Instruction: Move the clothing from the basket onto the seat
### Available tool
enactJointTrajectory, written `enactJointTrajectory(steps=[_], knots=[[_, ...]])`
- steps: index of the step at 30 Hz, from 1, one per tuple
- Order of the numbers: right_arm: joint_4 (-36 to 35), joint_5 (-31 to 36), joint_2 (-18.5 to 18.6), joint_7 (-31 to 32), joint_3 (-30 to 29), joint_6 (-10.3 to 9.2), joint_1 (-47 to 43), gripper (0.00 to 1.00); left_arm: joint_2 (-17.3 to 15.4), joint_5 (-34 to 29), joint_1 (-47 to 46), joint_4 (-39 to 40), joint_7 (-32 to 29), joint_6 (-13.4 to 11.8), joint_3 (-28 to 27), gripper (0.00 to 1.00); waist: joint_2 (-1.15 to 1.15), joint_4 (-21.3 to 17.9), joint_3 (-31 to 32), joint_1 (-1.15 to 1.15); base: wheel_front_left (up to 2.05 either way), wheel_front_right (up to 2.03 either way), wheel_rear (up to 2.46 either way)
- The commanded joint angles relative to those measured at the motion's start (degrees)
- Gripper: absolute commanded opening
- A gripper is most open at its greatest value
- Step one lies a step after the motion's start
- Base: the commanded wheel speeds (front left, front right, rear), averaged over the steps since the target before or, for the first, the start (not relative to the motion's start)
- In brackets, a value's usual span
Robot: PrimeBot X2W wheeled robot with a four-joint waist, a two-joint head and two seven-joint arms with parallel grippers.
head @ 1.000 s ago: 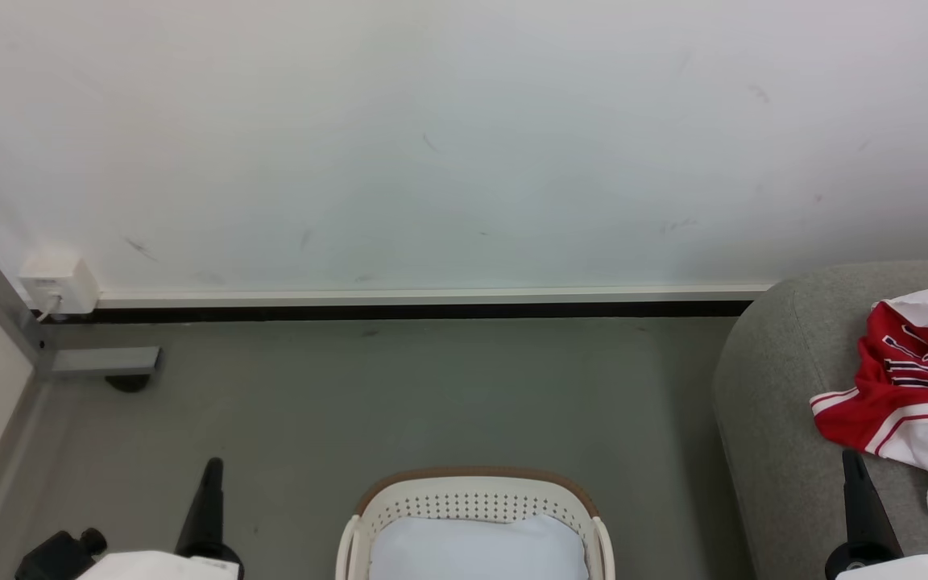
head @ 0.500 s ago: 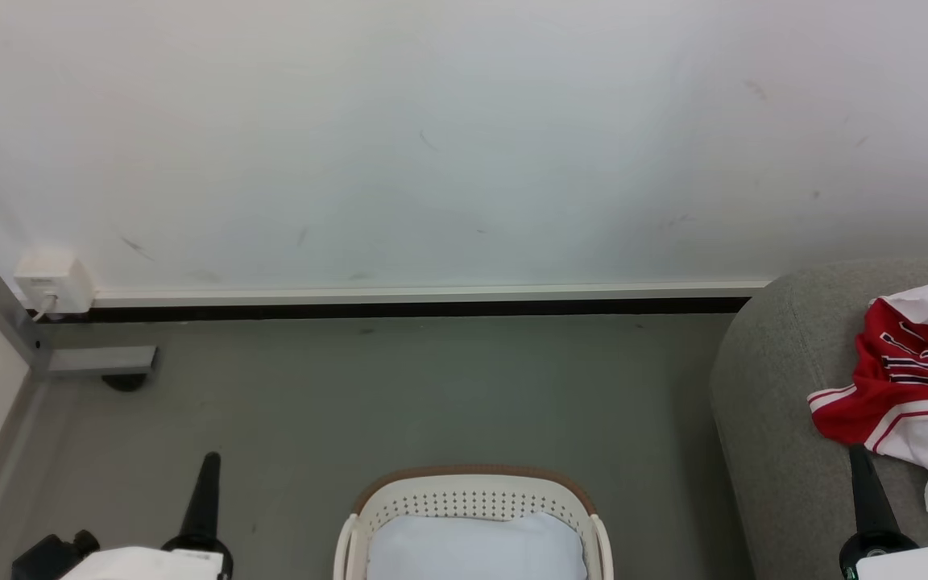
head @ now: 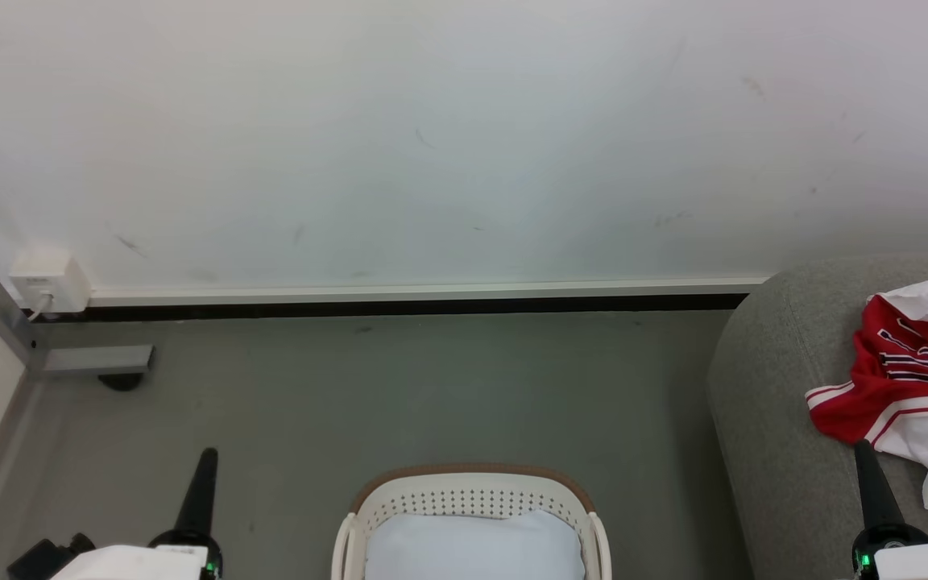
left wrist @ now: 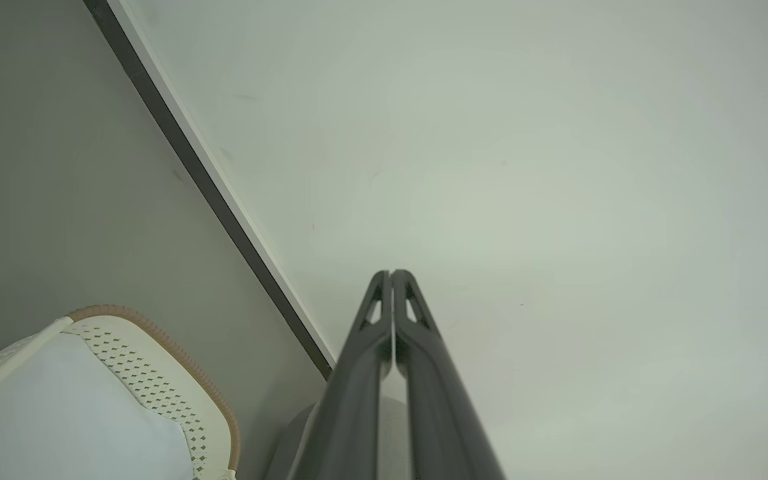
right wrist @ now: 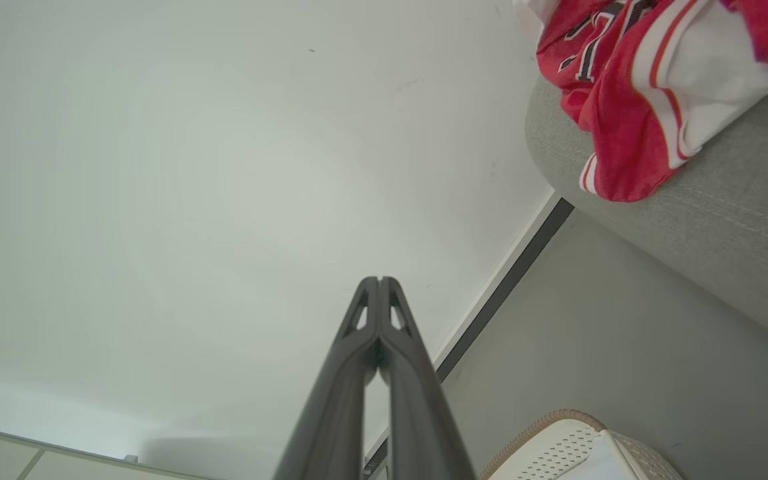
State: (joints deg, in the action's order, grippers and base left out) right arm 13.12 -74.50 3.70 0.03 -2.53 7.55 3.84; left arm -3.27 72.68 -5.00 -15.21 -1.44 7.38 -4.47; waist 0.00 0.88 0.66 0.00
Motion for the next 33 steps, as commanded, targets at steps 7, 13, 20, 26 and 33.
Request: enactJointTrajectory(steps=[7,13,20,26,33], knots=[[0.08,-4.12,0.40,1.25,-0.80,-0.08,1.34,0.00,-0.04,4.18,-1.13,0.68,-1.08,0.14,-0.62,0.00,0.00,-0.14,-0.13,0.00,0.00,0.00,0.00],[0.25,-6.93,0.37,2.05,-1.16,-0.08,1.58,0.00,0.02,7.05,-1.21,0.80,-1.82,0.15,-0.93,0.00,0.00,-0.26,-0.24,0.00,0.00,0.00,0.00],[0.39,-9.90,0.32,2.99,-1.60,-0.09,1.93,0.00,0.11,10.30,-1.27,0.90,-2.70,0.16,-1.27,0.00,0.00,-0.39,-0.37,0.00,0.00,0.00,0.00],[0.52,-12.19,0.27,3.62,-1.98,-0.10,2.04,0.00,0.16,12.82,-1.35,1.00,-3.36,0.17,-1.56,0.00,0.00,-0.51,-0.48,0.00,0.00,0.00,0.00],[0.68,-14.91,0.21,4.49,-2.40,-0.11,2.20,0.00,0.24,15.51,-1.42,1.10,-4.08,0.18,-1.83,0.00,0.00,-0.64,-0.61,0.00,0.00,0.00,0.00]])
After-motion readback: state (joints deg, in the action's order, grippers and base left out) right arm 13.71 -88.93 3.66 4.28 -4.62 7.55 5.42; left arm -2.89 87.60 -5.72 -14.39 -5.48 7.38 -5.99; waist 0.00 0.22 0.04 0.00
